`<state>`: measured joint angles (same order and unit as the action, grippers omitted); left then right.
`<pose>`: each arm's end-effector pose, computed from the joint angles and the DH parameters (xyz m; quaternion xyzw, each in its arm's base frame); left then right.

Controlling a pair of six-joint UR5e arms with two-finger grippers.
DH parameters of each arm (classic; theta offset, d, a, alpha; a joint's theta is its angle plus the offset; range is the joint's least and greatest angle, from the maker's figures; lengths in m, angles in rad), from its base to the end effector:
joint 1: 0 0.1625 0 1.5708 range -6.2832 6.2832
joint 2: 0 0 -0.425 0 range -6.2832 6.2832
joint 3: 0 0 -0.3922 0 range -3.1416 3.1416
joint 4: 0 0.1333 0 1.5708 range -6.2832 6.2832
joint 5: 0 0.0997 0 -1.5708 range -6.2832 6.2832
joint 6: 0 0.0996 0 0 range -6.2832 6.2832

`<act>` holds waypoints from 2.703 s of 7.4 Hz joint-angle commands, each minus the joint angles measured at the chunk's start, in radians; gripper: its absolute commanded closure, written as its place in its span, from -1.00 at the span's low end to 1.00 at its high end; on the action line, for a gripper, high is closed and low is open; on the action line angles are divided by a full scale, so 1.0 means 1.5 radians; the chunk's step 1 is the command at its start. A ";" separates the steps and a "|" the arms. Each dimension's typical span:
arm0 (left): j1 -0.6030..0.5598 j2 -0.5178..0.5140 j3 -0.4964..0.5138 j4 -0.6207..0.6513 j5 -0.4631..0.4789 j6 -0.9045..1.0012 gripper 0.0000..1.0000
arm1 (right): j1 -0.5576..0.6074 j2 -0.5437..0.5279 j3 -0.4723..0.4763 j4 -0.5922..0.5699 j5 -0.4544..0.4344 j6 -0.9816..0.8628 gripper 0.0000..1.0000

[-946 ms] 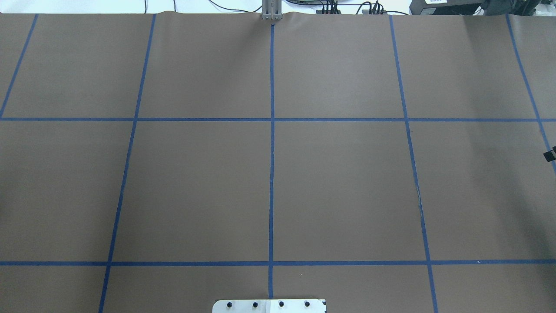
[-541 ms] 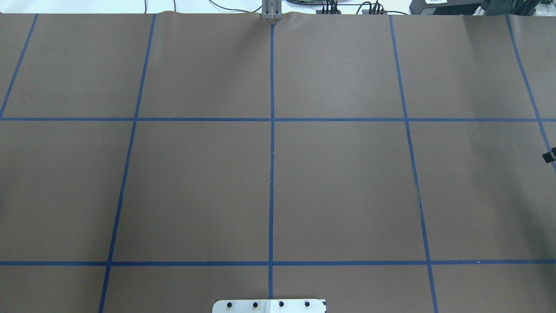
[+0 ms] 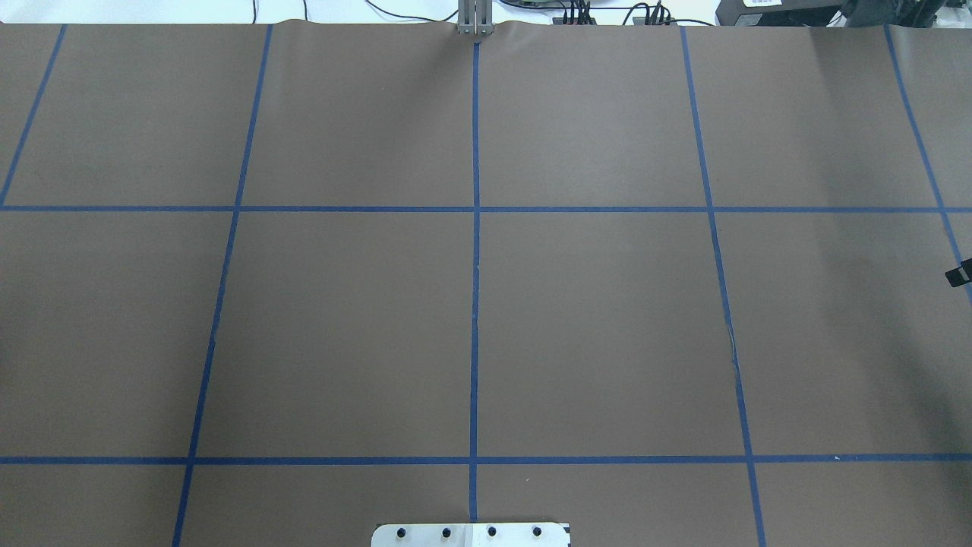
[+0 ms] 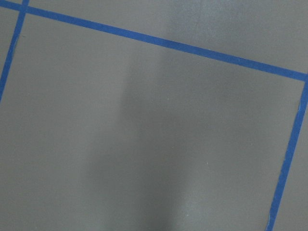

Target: Place and press bell with both arms

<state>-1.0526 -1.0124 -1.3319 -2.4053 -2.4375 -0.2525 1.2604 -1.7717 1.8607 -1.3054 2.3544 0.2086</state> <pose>0.0249 -0.1595 0.8643 -0.1422 0.3954 0.1279 0.8984 -0.0695 -0.4228 0.5757 0.0610 -0.4051 -0.1135 0.9051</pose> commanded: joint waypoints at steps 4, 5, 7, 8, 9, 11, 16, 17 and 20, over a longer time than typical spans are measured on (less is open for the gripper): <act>0.016 0.000 0.001 0.000 0.000 0.001 -0.63 | -0.003 0.000 0.000 -0.001 0.000 0.000 -1.00; 0.018 0.000 0.001 0.000 0.000 0.001 -0.18 | -0.003 0.000 0.000 -0.001 0.000 0.000 -1.00; 0.020 0.000 0.001 -0.001 -0.001 0.000 0.63 | -0.003 -0.001 0.000 0.000 0.000 0.000 -1.00; 0.022 0.000 0.000 -0.006 -0.025 -0.003 0.87 | -0.003 -0.001 0.003 -0.001 0.000 0.001 -1.00; 0.022 0.002 -0.001 -0.027 -0.035 -0.013 0.99 | -0.003 -0.001 0.006 -0.001 0.001 0.001 -1.00; 0.023 0.014 -0.029 -0.028 -0.063 -0.017 1.00 | -0.003 -0.001 0.011 -0.001 0.001 0.001 -1.00; 0.055 0.009 -0.210 -0.023 -0.139 -0.183 1.00 | -0.003 0.000 0.009 -0.001 0.001 0.002 -1.00; 0.056 -0.034 -0.217 -0.021 -0.139 -0.224 1.00 | -0.003 0.000 0.009 -0.001 -0.001 0.001 -1.00; 0.083 -0.210 -0.219 0.020 -0.136 -0.371 1.00 | -0.006 0.002 0.006 -0.001 -0.002 0.000 -1.00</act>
<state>-0.9419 -1.2253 -1.6571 -2.3997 -2.6423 -0.7291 1.2540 -1.7709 1.8728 -1.3070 2.3520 0.2089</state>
